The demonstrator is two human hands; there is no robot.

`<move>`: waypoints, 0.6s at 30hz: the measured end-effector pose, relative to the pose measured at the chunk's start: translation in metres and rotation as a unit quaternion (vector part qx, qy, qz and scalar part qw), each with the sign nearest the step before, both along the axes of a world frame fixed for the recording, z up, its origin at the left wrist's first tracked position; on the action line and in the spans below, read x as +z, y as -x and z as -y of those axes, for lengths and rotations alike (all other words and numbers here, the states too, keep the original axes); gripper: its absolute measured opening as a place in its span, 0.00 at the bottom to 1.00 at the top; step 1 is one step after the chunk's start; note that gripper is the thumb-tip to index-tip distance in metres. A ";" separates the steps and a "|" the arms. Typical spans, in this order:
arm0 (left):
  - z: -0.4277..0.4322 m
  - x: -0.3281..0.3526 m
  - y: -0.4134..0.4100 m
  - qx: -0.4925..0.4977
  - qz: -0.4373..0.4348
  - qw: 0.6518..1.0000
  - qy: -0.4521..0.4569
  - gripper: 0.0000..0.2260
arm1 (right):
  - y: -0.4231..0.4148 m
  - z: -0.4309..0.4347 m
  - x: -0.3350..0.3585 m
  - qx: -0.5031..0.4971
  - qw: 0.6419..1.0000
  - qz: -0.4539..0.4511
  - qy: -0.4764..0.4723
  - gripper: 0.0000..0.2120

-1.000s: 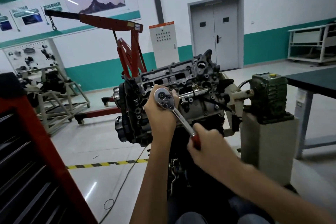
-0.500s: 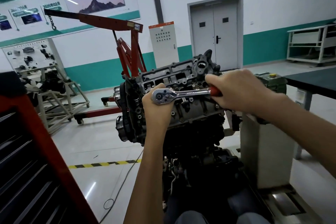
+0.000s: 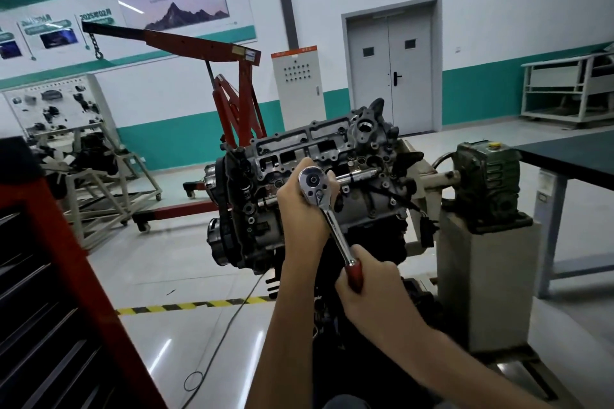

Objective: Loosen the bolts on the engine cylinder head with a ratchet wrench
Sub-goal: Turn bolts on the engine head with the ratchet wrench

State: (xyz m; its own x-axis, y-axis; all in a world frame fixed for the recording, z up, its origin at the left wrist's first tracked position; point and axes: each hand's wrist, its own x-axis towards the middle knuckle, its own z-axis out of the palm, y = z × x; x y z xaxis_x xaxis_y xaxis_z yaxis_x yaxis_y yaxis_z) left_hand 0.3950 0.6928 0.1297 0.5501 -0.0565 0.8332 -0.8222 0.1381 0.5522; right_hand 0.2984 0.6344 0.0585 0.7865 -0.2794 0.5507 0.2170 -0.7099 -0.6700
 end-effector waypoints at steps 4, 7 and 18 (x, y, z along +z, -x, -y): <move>-0.012 0.000 -0.007 0.002 -0.020 1.000 0.012 0.16 | 0.006 0.051 0.047 -0.005 0.965 -0.045 0.260 0.08; -0.016 0.005 -0.009 -0.018 -0.033 0.999 -0.002 0.14 | 0.003 0.084 0.100 -0.073 0.903 -0.010 0.423 0.06; -0.010 -0.001 0.003 0.020 0.006 0.999 0.026 0.13 | 0.007 -0.009 0.012 -0.015 0.999 -0.033 0.036 0.10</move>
